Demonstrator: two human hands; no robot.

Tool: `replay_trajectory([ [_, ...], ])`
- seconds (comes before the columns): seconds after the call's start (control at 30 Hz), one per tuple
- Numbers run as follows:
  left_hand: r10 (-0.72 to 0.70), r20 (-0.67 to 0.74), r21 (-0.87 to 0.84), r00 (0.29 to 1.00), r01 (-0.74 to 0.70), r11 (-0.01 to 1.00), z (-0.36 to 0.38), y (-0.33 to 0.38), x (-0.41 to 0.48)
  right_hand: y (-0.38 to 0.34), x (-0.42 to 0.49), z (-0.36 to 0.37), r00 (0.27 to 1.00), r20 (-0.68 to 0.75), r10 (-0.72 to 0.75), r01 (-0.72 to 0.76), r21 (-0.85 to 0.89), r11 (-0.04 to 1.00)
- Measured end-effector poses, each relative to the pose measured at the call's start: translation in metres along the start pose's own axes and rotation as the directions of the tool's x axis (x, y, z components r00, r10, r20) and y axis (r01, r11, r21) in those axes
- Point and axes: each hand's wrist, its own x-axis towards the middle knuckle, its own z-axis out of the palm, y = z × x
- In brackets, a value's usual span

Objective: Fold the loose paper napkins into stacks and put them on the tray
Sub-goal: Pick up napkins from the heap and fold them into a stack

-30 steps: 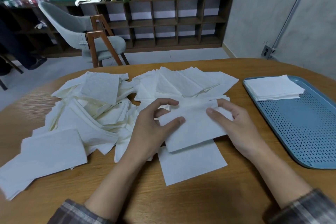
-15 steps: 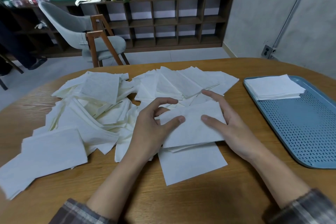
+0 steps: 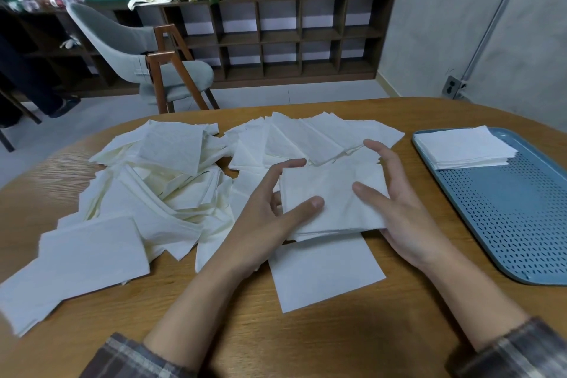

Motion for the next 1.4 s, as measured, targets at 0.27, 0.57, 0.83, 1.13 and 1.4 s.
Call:
replay_trajectory([
  [0.27,0.079,-0.060,0.101,0.995,-0.073,0.992,-0.005,-0.010,0.004,0.001,-0.002,-0.006,0.989,0.147,-0.005,0.014,-0.062,0.998],
  [0.57,0.192,-0.027,0.347,0.981,-0.171,0.922,0.000,-0.016,0.006,0.008,0.001,-0.013,0.995,-0.004,-0.104,0.093,-0.409,0.908],
  [0.83,0.217,0.280,0.607,0.935,-0.347,0.715,0.006,-0.023,0.004,0.013,0.006,-0.016,0.981,-0.106,-0.165,0.098,-0.462,0.882],
  [1.13,0.124,0.415,0.572,0.901,-0.364,0.735,0.006,-0.028,0.003,0.013,0.005,-0.015,0.983,-0.091,-0.161,0.099,-0.482,0.871],
  [1.4,0.086,0.270,0.384,0.959,-0.189,0.904,0.003,-0.018,0.000,0.009,0.003,-0.014,0.990,-0.011,-0.142,0.126,-0.393,0.911],
])
